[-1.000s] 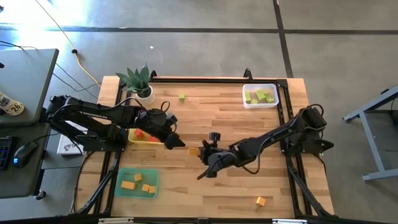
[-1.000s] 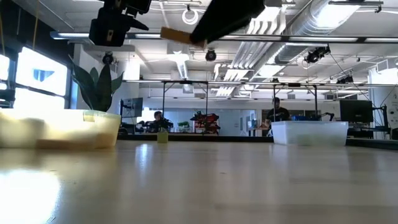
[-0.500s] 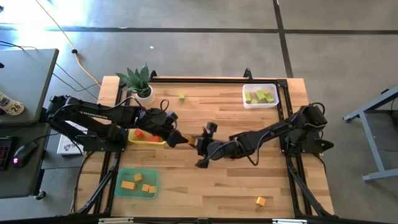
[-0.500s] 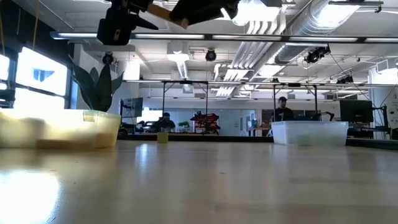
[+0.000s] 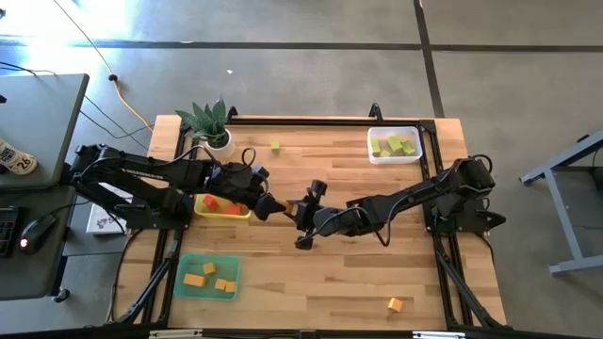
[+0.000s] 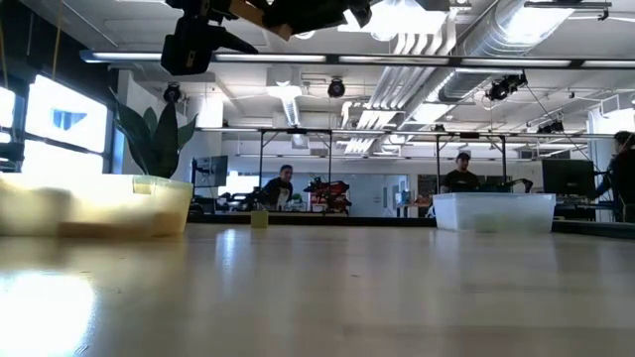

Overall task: Sort & place blocks by color
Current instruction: Put the yellow block into the green bin

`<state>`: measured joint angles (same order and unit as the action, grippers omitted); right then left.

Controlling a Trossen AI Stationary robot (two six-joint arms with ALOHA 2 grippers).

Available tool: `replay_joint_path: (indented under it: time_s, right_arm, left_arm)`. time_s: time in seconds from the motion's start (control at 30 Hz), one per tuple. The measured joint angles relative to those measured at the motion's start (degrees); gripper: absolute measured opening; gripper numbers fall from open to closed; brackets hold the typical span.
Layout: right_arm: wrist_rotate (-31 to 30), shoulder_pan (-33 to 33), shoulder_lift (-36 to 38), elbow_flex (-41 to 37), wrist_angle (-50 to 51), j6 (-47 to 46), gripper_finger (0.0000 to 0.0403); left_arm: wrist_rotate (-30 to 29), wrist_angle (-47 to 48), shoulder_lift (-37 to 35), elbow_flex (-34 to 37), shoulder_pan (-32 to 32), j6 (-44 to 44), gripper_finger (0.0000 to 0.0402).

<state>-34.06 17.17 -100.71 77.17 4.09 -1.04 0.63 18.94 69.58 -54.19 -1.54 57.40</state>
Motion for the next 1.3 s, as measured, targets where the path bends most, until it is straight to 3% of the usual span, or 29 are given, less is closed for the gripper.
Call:
replay_joint_path:
  time_s: [0.37,0.5,0.6,0.77,0.9,1.1,1.3]
  right_arm:
    - [-0.43,-0.85,0.0,0.0,0.26,-0.14,0.0094]
    - [-0.64,-0.91,0.0,0.0,0.65,-0.07,0.0091]
    - [0.09,-0.92,0.06,0.0,0.54,-0.59,0.0083]
    - [0.8,-0.92,0.09,0.02,1.17,-6.55,0.0145]
    - [4.66,-0.98,0.07,0.02,3.7,-11.68,0.0179]
    - [12.28,-0.9,0.04,0.02,9.65,-19.06,0.0188]
    - [18.01,-0.94,0.0,0.02,16.11,-26.35,0.019]
  left_arm:
    - [-1.18,-2.23,-0.04,0.0,0.0,-4.64,0.0069]
    - [-1.32,-1.92,-0.04,0.0,-0.03,-6.09,0.0041]
    - [-1.34,-0.96,-0.04,0.17,0.0,-8.85,0.0035]
    - [-1.4,0.4,0.01,0.04,0.14,-11.03,0.0036]
    - [-0.88,1.82,0.0,0.04,0.87,-11.53,0.0036]
    - [1.48,5.11,-0.02,0.02,4.22,-12.6,0.0036]
    - [4.46,12.6,-0.04,0.02,11.48,-9.14,0.0036]
